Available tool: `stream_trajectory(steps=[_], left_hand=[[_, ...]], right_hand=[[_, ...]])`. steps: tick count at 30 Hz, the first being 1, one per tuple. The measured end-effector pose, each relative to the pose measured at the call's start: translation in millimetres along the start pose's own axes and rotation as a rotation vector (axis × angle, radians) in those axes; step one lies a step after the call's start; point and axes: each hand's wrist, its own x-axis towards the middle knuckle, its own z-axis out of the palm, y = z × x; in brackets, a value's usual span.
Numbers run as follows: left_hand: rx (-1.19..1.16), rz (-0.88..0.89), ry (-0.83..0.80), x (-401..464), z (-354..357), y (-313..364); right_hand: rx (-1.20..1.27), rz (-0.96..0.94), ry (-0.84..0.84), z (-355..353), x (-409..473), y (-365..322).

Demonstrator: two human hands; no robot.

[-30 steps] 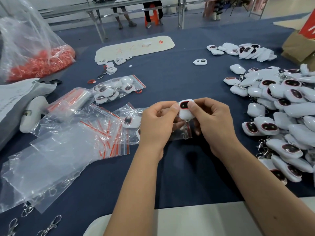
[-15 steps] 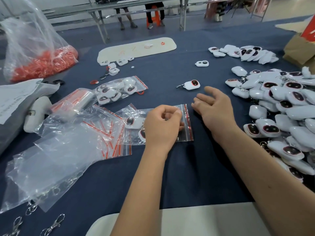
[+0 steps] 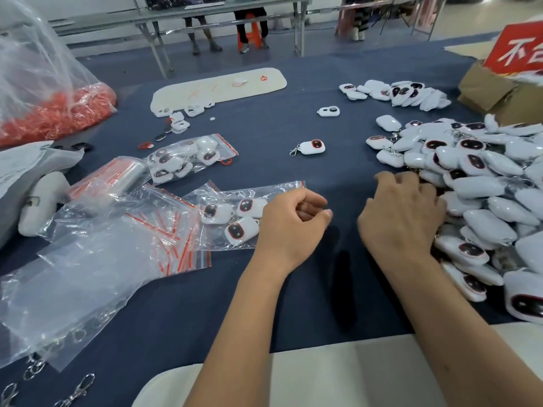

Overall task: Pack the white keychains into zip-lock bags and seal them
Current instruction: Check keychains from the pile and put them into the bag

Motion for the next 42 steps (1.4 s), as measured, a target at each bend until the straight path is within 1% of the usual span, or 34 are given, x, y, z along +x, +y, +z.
stream_trajectory(steps=[2,5,7,8,9,10,11,13,15,17,19,21,24,28,31,36,42], left_hand=[[-0.005,-0.009,-0.010,0,1,0],[-0.082,-0.039,0.026,0,-2,1],[-0.144,-0.044,0.064,1,-4,1],[-0.168,-0.034,0.078,2,-6,0],[-0.195,-0.021,0.092,3,-8,1],[-0.229,-0.013,0.105,4,-9,1],[-0.262,-0.012,0.120,4,-12,2],[-0.303,-0.025,0.138,5,-18,2],[-0.274,-0.042,0.148,5,-23,1],[-0.238,-0.064,0.160,5,-28,-1],[-0.247,-0.092,0.184,6,-30,-1],[-0.264,-0.112,0.187,6,-31,0],[-0.243,-0.122,0.153,6,-32,-1],[-0.188,-0.130,0.101,5,-34,-1],[-0.164,-0.136,0.095,4,-35,1],[-0.224,-0.123,0.095,5,-37,0],[-0.243,-0.115,0.060,5,-38,0]], right_hand=[[0.083,-0.073,0.052,3,-2,-1],[0.266,-0.140,0.146,3,-1,-1],[0.404,-0.190,0.311,2,-2,-4],[0.460,-0.230,0.418,-1,-3,-6],[0.541,-0.279,0.489,-2,-5,-10],[0.672,-0.328,0.495,-2,-8,-16],[0.834,-0.354,0.423,-1,-10,-22],[1.122,-0.305,0.150,3,-15,-33],[1.297,-0.230,-0.111,11,-19,-39],[1.403,-0.180,-0.261,17,-19,-40],[1.478,-0.141,-0.349,21,-19,-39],[1.526,-0.094,-0.365,24,-17,-38],[1.569,-0.022,-0.332,23,-15,-38],[1.624,0.057,-0.369,20,-11,-41],[1.620,0.027,-0.373,20,-11,-41],[1.607,-0.080,-0.341,20,-13,-42],[1.623,-0.096,-0.368,21,-14,-42]])
